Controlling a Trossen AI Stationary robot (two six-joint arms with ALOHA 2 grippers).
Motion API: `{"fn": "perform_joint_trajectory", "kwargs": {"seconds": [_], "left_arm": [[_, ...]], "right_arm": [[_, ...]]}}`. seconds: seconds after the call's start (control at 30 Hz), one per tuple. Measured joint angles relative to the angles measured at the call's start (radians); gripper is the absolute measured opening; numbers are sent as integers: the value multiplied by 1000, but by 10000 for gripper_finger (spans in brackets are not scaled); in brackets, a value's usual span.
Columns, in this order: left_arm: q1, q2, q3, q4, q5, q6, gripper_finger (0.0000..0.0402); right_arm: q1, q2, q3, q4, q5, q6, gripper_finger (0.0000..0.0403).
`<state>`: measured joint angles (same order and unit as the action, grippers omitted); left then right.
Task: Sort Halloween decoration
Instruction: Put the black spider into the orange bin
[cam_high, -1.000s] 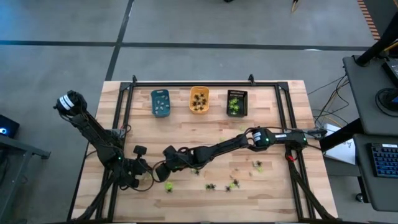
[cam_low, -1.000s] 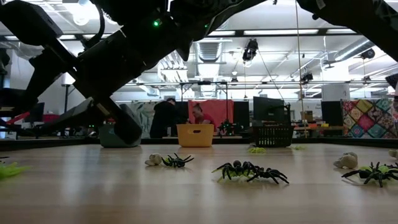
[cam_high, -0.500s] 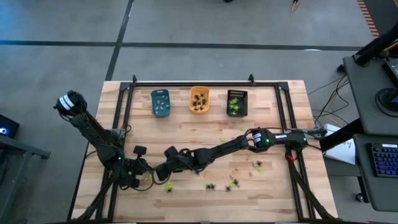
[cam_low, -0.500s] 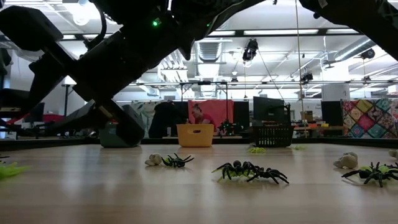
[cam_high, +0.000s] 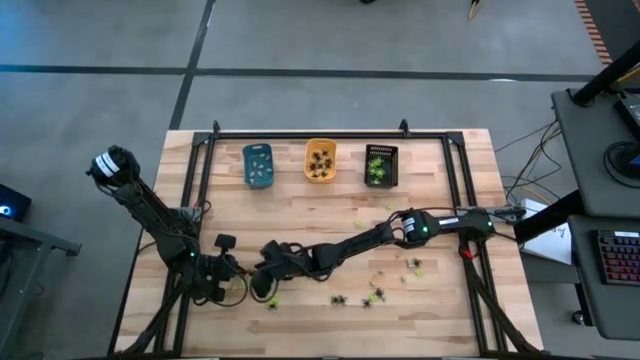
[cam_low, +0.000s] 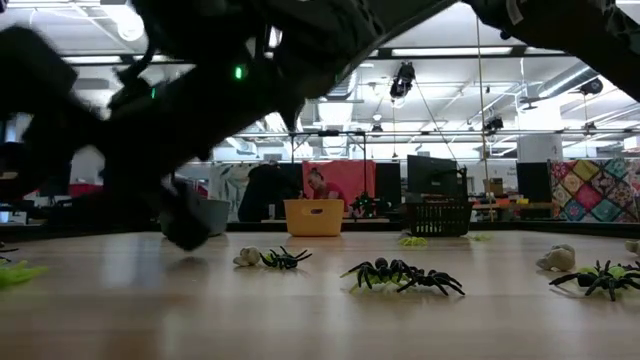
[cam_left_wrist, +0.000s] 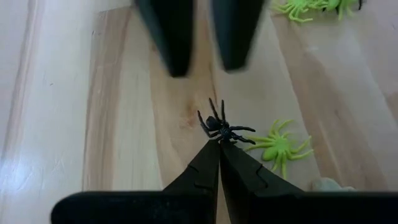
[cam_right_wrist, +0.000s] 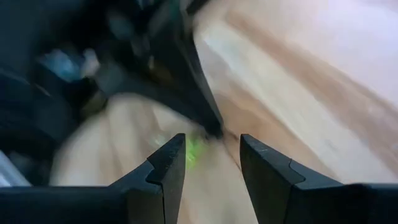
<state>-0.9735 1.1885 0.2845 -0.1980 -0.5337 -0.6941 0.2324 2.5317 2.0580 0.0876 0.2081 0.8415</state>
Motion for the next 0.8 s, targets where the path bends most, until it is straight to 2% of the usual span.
{"fn": "perform_joint_trajectory", "kwargs": {"seconds": [0.13,0.27,0.37,0.47,0.67,0.8], "left_arm": [[0,4,-1,7,-1,0,0],[0,11,-1,14,-1,0,0],[0,20,-1,17,-3,0,0],[0,31,-1,30,-8,1,0],[-1,40,-1,41,-9,1,0],[0,40,-1,42,-8,1,0]], "right_arm": [[7,8,0,27,-7,-150,141],[21,6,0,20,5,-485,141],[40,6,0,22,73,-694,141],[43,6,0,22,127,-826,141],[31,8,0,23,125,-889,141],[18,23,0,22,64,-886,141]]}}
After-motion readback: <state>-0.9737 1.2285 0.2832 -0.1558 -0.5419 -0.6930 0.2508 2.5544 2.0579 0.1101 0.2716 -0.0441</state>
